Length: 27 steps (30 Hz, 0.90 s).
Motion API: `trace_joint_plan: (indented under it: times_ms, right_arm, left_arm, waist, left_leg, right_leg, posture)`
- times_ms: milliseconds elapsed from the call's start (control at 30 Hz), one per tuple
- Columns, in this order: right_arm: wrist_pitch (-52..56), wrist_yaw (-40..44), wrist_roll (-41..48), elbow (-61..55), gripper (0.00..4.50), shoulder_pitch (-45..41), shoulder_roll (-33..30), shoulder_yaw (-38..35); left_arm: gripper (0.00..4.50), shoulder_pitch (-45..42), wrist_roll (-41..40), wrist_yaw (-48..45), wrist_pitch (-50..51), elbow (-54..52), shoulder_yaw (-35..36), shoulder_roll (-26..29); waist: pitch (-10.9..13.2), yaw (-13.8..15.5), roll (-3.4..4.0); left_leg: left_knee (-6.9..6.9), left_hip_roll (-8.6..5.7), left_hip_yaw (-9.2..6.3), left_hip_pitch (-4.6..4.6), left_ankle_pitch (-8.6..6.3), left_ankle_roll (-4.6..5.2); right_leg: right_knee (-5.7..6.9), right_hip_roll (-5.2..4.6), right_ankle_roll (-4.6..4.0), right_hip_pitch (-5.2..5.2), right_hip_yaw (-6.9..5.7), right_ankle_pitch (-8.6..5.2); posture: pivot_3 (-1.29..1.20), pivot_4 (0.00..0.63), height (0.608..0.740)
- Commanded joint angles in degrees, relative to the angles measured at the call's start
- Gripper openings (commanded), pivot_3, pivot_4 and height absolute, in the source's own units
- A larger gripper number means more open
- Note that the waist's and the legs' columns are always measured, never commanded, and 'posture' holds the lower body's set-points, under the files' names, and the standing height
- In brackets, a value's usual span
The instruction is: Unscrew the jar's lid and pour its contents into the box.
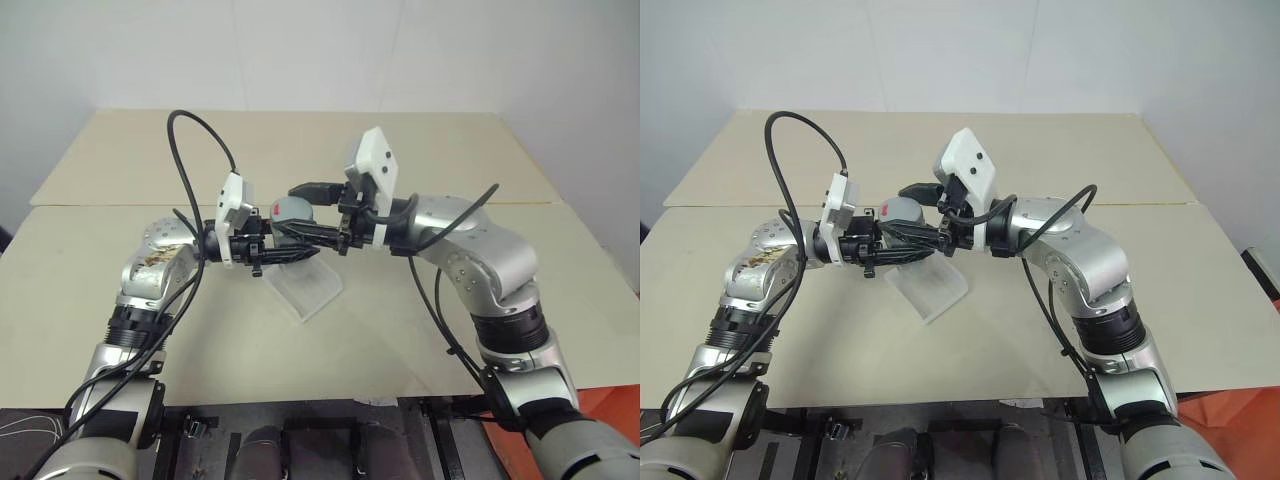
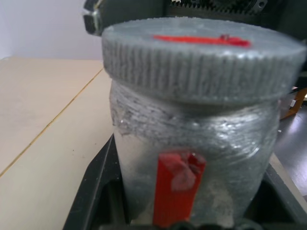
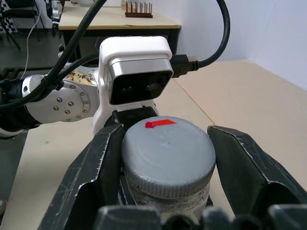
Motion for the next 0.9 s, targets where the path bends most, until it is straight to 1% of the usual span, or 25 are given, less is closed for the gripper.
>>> trace_joint_plan:
  times_ms: [33,133,233,300,367,400,500,567,633,667,733,767,900]
  right_arm:
    - [-2.9,4.5,1.8,1.5,2.74,-1.4,0.6,-1.3]
    - [-8.2,17.2,3.8,5.8,2.74,-1.5,-1.0,-1.2]
    - [-16.0,33.6,3.7,11.6,2.74,-2.8,-2.8,0.9]
    - [-19.8,40.3,3.3,15.1,2.74,-4.3,-2.7,1.6]
    - [-23.3,44.6,2.0,18.7,2.74,-6.1,-2.2,2.2]
    - [-25.7,46.6,0.6,22.3,2.74,-8.0,-1.4,2.7]
    - [-30.6,48.6,-2.4,29.9,2.74,-12.0,0.7,3.1]
    - [-32.0,48.2,-3.2,32.1,2.74,-13.1,1.5,2.7]
    - [-32.3,46.3,-3.8,32.4,3.45,-13.3,1.7,2.1]
    - [-31.9,45.2,-4.0,31.9,3.63,-13.1,1.4,1.7]
    - [-30.9,43.1,-4.0,29.9,4.29,-12.1,0.4,0.1]
    - [-30.0,42.1,-3.7,28.3,4.46,-11.3,-0.3,-0.8]
    - [-24.5,36.1,-0.9,17.5,4.46,-5.3,-4.3,-5.2]
  left_arm:
    - [1.94,-0.8,-1.1,-2.2,-0.9,-2.8,1.0,0.4]
    - [1.94,-1.4,-2.8,-5.4,0.3,-4.1,0.9,0.9]
    - [1.94,-2.8,-5.3,-9.4,2.8,-5.9,0.9,1.5]
    - [1.94,-3.2,-6.1,-11.2,3.8,-7.2,0.7,1.9]
    - [1.94,-3.2,-6.6,-12.4,4.5,-8.5,0.6,2.1]
    - [1.94,-2.9,-7.3,-12.8,5.6,-9.9,0.5,2.2]
    - [1.94,-1.9,-7.9,-12.5,7.1,-12.1,0.5,2.1]
    - [1.94,-1.1,-7.3,-11.7,7.2,-12.1,0.6,2.0]
    - [1.94,-0.5,-6.6,-11.0,7.0,-11.5,0.9,2.2]
    - [1.94,-0.2,-6.4,-10.6,7.3,-11.2,1.2,2.4]
    - [1.94,0.1,-6.0,-9.7,7.2,-10.6,1.8,2.7]
    - [1.94,0.2,-5.8,-9.0,7.4,-10.2,2.2,2.8]
    - [1.94,1.1,-4.0,-6.3,6.3,-7.5,3.1,3.3]
  waist:
    - [0.0,0.0,0.00]
    - [0.0,0.0,0.01]
    - [0.0,0.0,0.02]
    - [0.0,0.0,0.02]
    - [0.0,-0.1,0.04]
    - [0.0,-0.3,0.05]
    - [0.0,-0.5,0.07]
    - [0.1,-0.4,0.08]
    - [0.1,-0.3,0.08]
    - [0.1,-0.1,0.09]
    - [0.1,0.1,0.09]
    - [0.1,0.2,0.09]
    - [0.1,0.5,0.10]
  left_leg:
    - [0.00,0.00,0.00,0.00,0.00,0.00]
    - [0.01,-0.01,0.02,0.00,-0.01,0.01]
    - [0.02,-0.02,0.02,-0.01,-0.02,0.03]
    - [0.04,0.00,0.01,-0.01,-0.02,0.04]
    - [0.05,0.01,0.01,0.01,-0.02,0.03]
    - [0.05,0.02,0.01,0.02,-0.01,0.02]
    - [0.05,0.06,0.02,0.15,0.01,-0.01]
    - [0.04,0.08,0.02,0.20,0.03,-0.05]
    - [0.03,0.09,0.02,0.20,0.03,-0.06]
    - [0.04,0.09,0.02,0.17,0.03,-0.06]
    - [0.07,0.08,0.01,0.11,0.05,-0.08]
    - [0.08,0.06,0.01,0.09,0.05,-0.08]
    - [0.09,0.05,0.01,0.06,0.07,-0.13]
  right_leg:
    - [0.00,0.00,0.00,0.00,0.00,0.00]
    - [-0.01,0.01,0.00,0.00,0.00,0.00]
    - [-0.03,0.01,0.01,0.01,0.00,0.00]
    - [-0.03,0.05,0.02,0.02,0.03,0.01]
    - [0.01,0.08,0.02,0.00,0.06,0.01]
    - [0.05,0.09,0.02,-0.01,0.08,0.01]
    - [0.47,0.17,0.01,-0.02,0.21,0.00]
    - [0.50,0.18,0.00,-0.02,0.23,0.00]
    - [0.53,0.18,0.00,-0.02,0.22,0.00]
    - [0.52,0.17,0.00,-0.02,0.22,0.00]
    - [0.51,0.14,0.00,-0.04,0.18,0.00]
    - [0.51,0.12,0.00,-0.04,0.16,0.00]
    - [0.50,0.08,0.00,-0.04,0.13,0.00]
  posture:
    - [0.00,0.150,0.740]
    - [0.00,0.150,0.740]
    - [0.00,0.150,0.740]
    - [0.00,0.150,0.740]
    - [0.00,0.150,0.740]
    - [0.00,0.150,0.740]
    - [0.00,0.150,0.740]
    - [0.00,0.150,0.740]
    - [0.00,0.150,0.740]
    - [0.00,0.150,0.740]
    - [0.00,0.150,0.740]
    - [0.00,0.150,0.740]
    - [0.00,0.150,0.740]
